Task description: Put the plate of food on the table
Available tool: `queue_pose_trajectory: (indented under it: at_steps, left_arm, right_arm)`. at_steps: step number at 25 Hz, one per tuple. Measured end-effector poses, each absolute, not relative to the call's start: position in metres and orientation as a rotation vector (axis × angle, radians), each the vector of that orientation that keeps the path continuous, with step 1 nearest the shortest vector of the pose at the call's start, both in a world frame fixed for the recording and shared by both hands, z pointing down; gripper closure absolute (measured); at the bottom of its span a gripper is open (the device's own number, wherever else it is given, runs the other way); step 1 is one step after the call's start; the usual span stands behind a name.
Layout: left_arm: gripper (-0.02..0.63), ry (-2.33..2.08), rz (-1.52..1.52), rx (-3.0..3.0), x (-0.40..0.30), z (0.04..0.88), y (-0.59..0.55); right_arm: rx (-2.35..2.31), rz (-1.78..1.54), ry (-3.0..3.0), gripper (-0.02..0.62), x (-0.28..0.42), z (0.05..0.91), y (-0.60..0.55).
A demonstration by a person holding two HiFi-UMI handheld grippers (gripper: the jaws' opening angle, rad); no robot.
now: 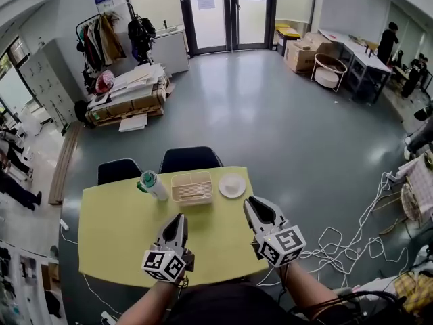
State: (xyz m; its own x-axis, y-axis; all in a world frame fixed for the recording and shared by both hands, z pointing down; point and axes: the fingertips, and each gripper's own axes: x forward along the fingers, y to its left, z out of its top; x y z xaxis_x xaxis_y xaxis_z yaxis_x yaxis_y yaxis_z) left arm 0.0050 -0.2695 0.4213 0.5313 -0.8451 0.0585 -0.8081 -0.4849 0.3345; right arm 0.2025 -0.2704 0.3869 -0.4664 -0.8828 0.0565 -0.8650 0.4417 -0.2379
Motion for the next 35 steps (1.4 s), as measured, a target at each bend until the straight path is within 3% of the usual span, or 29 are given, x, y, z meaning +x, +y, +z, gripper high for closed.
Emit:
queue_pose_trajectory:
  at_steps: [16, 35]
  left_arm:
    - [0.597, -1.322, -0.087, 2.558, 0.006, 0.405, -0.236]
    - [0.597, -1.272, -0.064, 2.551, 0.007, 0.416, -0.238]
  right_arm:
    - [-1.614, -0.386, 2.677, 0.558, 0.135, 0.398, -0.223]
    - [-1.741, -0.333, 2.682, 0.581, 0.129, 0.406, -0.223]
